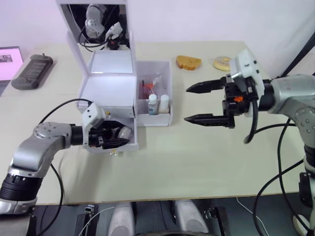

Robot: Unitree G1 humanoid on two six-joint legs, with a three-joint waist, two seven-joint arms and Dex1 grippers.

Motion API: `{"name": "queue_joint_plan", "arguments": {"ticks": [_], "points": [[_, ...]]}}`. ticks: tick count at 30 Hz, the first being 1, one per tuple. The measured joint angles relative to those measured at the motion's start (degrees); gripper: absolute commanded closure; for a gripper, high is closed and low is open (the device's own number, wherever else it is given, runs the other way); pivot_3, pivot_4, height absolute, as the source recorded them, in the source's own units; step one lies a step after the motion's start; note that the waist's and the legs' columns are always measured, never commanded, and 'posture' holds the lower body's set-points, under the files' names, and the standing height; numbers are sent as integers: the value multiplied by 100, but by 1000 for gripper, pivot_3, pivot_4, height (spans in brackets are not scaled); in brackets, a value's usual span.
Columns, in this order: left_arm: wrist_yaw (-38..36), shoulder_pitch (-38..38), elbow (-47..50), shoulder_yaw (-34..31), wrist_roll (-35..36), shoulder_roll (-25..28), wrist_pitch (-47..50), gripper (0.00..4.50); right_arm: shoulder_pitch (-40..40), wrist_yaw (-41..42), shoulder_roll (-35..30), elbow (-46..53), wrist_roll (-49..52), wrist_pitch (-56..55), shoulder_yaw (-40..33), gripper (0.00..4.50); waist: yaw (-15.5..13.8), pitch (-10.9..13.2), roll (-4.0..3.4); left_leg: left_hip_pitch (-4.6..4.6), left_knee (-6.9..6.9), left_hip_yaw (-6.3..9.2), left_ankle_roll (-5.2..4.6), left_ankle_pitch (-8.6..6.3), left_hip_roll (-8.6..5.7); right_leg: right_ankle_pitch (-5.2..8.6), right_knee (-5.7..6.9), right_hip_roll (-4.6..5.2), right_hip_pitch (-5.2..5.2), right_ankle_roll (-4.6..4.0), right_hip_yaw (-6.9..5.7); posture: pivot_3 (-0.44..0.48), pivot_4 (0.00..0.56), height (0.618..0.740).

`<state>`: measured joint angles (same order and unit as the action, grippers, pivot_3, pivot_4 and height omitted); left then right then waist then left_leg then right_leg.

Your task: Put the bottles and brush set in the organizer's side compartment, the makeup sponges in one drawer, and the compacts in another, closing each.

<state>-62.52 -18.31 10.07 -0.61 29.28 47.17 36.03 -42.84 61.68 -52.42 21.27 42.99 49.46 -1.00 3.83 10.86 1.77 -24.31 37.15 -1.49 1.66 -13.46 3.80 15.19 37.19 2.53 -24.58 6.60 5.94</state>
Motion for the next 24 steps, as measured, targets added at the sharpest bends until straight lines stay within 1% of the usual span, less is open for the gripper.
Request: {"name": "queue_joint_plan", "arguments": {"ticks": [5,15,18,24], "points": [[-48,-49,-42,105,-27,-2,-4,51,26,-1,-5,4,-1,0,0,0,-3,0,0,0,0,0,0,0,0,0,0,0,0,0,0,0,150,740],[-94,-53,-64,86,-114,21,-62,51,67,-2,-8,91,1,0,0,0,-4,0,0,0,0,0,0,0,0,0,0,0,0,0,0,0,150,740],[-92,-45,6,-49,-105,26,-90,51,68,-2,-8,94,2,0,0,0,-4,0,0,0,0,0,0,0,0,0,0,0,0,0,0,0,150,740],[-121,205,309,-320,-2,319,-72,51,67,-1,-7,96,4,-2,0,0,0,0,0,0,0,0,0,0,0,0,0,1,0,-1,0,0,150,740]]}}
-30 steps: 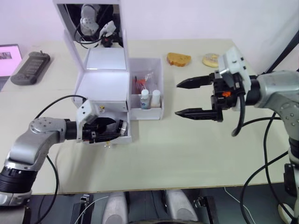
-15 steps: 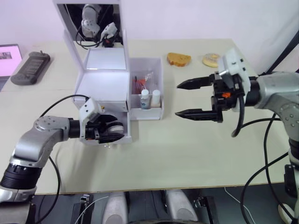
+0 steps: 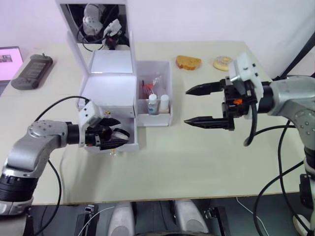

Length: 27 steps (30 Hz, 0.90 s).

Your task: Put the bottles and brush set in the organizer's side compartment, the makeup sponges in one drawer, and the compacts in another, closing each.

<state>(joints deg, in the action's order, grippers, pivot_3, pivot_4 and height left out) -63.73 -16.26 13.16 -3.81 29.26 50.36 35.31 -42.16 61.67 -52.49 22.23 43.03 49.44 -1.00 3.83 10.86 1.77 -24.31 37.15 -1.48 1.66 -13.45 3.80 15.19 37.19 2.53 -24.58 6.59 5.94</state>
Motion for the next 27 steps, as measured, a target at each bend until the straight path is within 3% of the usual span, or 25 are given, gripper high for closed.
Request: {"name": "queue_joint_plan", "arguments": {"ticks": [7,25,27], "points": [[-164,149,109,-129,-293,232,-607,51,-5,2,26,-8,-5,-46,4,0,-7,0,0,0,1,-1,0,0,0,0,-1,1,0,-1,0,0,150,740],[-622,-536,-350,682,-812,81,-1385,51,-4,-124,49,8,38,-91,5,0,-57,0,0,0,2,-1,0,0,0,0,1,-1,0,0,0,0,150,740],[-688,-631,-418,773,-909,82,-1442,568,-3,-145,51,12,53,-91,5,0,-74,0,0,0,3,-1,0,0,0,0,1,0,0,0,0,0,150,740]]}}
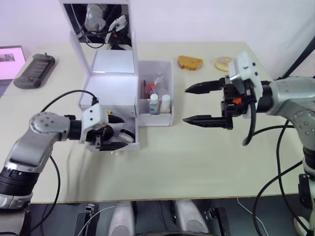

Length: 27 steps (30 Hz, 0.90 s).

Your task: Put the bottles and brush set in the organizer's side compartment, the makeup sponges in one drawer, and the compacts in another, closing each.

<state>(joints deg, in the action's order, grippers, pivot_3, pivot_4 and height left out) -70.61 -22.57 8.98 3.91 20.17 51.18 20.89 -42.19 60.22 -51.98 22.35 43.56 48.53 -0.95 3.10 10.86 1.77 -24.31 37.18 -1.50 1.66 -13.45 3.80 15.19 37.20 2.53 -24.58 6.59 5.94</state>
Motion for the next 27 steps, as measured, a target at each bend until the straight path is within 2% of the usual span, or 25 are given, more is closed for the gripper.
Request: {"name": "queue_joint_plan", "arguments": {"ticks": [2,4,6,7,22,24,27], "points": [[-28,-103,-98,9,-101,3,-31,1312,1,-23,0,2,3,0,0,0,-16,0,0,0,0,0,0,0,0,0,0,0,0,0,0,0,150,740],[-51,-194,-179,40,-182,5,-43,2445,2,-37,0,2,6,0,0,0,-32,0,0,0,0,0,0,0,0,0,0,0,0,0,0,0,150,740],[-98,-258,-207,85,-216,6,-51,3370,5,-48,0,4,11,0,0,0,-52,0,0,0,0,-1,0,0,0,0,0,0,0,1,0,0,150,740],[-128,-286,-209,90,-217,6,-49,3527,9,-57,0,7,18,0,0,0,-57,0,0,0,0,0,0,0,0,0,0,0,0,1,0,0,150,740],[-140,-440,-32,-72,-189,41,-13,3526,23,-66,-1,22,48,-12,0,0,-60,0,0,-2,0,-1,0,0,0,0,-1,0,0,1,0,0,150,740],[-152,-444,67,-92,-233,117,-197,3526,22,-64,0,18,48,-12,0,0,-57,0,0,-2,0,-1,0,0,0,0,-1,0,0,1,1,0,150,740],[-208,-223,262,-89,-537,315,-958,3526,19,-46,2,3,45,-13,2,0,-43,0,-1,0,-2,-1,0,0,1,0,-1,0,-1,0,0,0,150,740]]}}
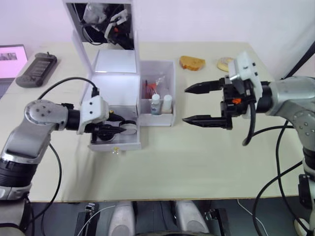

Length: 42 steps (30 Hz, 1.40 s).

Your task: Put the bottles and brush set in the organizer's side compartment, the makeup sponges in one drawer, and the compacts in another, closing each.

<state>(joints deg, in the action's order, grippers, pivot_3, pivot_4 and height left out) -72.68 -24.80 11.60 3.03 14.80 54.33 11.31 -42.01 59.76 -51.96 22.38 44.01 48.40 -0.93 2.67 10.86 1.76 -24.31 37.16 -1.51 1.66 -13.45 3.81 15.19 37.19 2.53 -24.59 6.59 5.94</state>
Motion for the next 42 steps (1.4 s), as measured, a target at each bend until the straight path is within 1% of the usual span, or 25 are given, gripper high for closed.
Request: {"name": "queue_joint_plan", "arguments": {"ticks": [5,11,15,19,20,23,25,28,30,32,33,34,39,42], "points": [[9,206,2,41,-589,125,-1252,3526,-8,25,8,-10,-3,-5,2,0,-19,0,0,-1,3,-2,0,0,0,0,0,1,0,-1,0,0,150,740],[348,213,-552,113,-1358,122,-2603,3526,-26,35,88,-18,-36,-11,9,0,-20,0,0,-1,2,-3,0,0,0,0,0,2,0,-1,0,0,150,740],[533,224,-655,230,-1575,68,-3085,3526,-30,51,95,-21,-57,-12,9,0,-19,-1,-2,-1,3,-4,0,0,0,0,1,2,0,0,0,0,150,740],[660,276,-705,296,-1611,-1,-3220,3526,-32,82,95,-21,-60,-12,9,0,-19,-1,-2,0,3,-4,0,0,0,-1,3,2,0,1,0,0,150,740],[662,284,-719,297,-1571,-15,-3208,2463,-37,87,95,-21,-65,-12,9,0,-19,-1,-2,0,3,-4,0,0,0,-1,4,2,1,1,0,0,150,740],[636,403,-846,302,-1508,-25,-3123,1073,-50,96,95,-24,-101,-12,15,0,-9,-1,-2,0,3,-4,0,0,1,-1,4,1,0,2,0,0,150,740],[627,389,-837,241,-1358,-4,-3033,42,-54,103,95,-29,-110,-12,16,0,-9,-1,-3,0,3,-4,0,0,1,-2,4,2,0,4,0,0,150,740],[444,422,-751,104,-994,114,-2753,42,-56,124,96,-35,-126,-12,18,0,-1,-1,-5,1,0,-6,-1,0,2,-3,3,2,0,6,0,0,150,740],[294,496,-563,57,-634,156,-2379,42,-57,136,96,-43,-147,-15,19,0,-11,-1,-5,0,-1,-5,-1,0,2,-3,5,2,-1,6,0,0,150,740],[180,563,-224,-72,-123,223,-1783,42,-60,147,98,-55,-163,-26,20,0,-12,-1,-4,-1,1,-4,-1,0,2,-3,5,2,-1,5,0,0,150,740],[159,579,-127,-123,0,262,-1634,42,-60,151,98,-61,-166,-31,20,0,-12,-1,-4,-1,2,-4,-1,0,2,-3,5,2,-1,5,0,0,150,740],[130,608,51,-248,243,343,-1287,42,-62,163,99,-69,-173,-44,21,0,-12,-1,-4,-1,3,-4,0,0,2,-2,5,2,-1,4,0,0,150,740],[35,643,473,-571,827,625,-381,42,-63,229,99,-113,-217,-92,30,0,-11,-1,-4,0,3,-4,0,0,2,0,6,1,-1,2,0,0,150,740],[79,663,657,-958,1370,712,401,42,-64,258,101,-134,-225,-103,39,0,-3,-1,-4,0,3,-4,0,0,2,-1,6,0,-1,4,0,0,150,740]]}}
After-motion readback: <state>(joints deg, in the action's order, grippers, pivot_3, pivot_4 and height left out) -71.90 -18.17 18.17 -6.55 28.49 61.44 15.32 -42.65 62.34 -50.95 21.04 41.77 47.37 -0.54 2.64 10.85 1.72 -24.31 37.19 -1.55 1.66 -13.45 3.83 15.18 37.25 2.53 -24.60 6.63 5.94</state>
